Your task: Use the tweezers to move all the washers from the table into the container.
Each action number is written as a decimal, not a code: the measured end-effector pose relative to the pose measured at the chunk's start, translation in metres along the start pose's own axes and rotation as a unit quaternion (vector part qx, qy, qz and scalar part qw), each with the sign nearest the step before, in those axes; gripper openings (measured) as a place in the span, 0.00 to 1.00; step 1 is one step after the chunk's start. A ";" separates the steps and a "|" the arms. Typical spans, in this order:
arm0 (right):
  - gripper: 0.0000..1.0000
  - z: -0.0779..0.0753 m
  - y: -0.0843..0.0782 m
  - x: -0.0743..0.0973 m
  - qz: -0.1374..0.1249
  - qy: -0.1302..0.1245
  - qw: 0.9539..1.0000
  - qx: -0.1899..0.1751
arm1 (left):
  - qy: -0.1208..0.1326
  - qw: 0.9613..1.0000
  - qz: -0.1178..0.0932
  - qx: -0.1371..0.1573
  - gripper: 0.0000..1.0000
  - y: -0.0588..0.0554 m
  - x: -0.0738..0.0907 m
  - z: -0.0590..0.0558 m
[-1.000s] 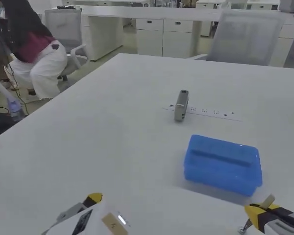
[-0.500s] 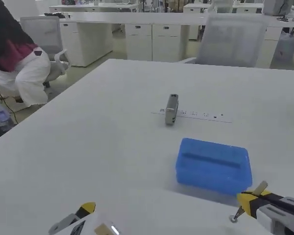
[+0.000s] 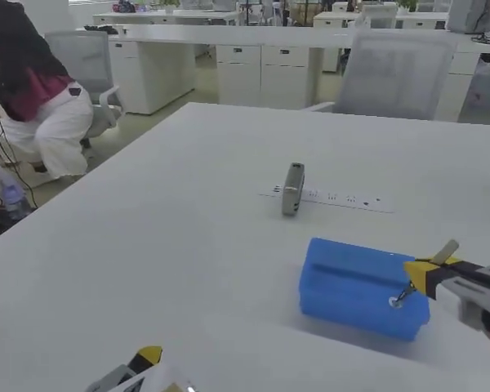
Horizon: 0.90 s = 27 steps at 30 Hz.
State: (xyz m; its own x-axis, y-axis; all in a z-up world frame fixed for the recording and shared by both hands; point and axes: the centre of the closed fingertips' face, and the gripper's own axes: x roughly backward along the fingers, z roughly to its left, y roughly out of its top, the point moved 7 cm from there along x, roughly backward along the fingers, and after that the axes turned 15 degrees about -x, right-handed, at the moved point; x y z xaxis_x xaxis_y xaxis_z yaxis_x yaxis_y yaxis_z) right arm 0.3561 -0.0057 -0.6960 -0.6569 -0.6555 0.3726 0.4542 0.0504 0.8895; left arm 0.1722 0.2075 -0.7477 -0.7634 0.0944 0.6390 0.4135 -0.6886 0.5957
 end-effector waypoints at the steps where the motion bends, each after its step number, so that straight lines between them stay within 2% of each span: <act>1: 0.02 -0.002 0.000 -0.003 0.002 -0.001 1.000 0.002 | 0.001 1.000 0.001 0.000 0.85 0.000 0.000 0.000; 4: 0.02 -0.013 -0.008 -0.020 0.012 -0.011 1.000 0.001 | 0.005 1.000 -0.001 0.005 0.86 0.000 0.000 0.002; 7: 0.02 -0.019 -0.015 -0.028 0.020 -0.017 1.000 -0.004 | 0.010 1.000 -0.003 0.007 0.87 0.000 0.001 0.003; 13: 0.02 -0.023 -0.030 -0.048 0.043 -0.022 0.999 0.007 | 0.008 1.000 -0.004 0.010 0.86 0.000 0.001 0.003; 18: 0.02 -0.029 -0.035 -0.051 0.052 -0.027 0.998 0.003 | 0.008 1.000 -0.002 0.011 0.86 0.000 0.001 0.003; 27: 0.02 -0.033 -0.042 -0.058 0.058 -0.030 0.998 0.009 | 0.006 1.000 0.000 0.011 0.86 0.000 0.000 0.003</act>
State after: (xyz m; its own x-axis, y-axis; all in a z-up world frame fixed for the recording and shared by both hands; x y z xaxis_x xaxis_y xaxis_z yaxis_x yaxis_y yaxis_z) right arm 0.3949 0.0058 -0.7637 -0.6353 -0.5988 0.4877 0.5183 0.1375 0.8441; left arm 0.1734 0.2098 -0.7465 -0.7690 0.0862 0.6334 0.4244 -0.6721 0.6067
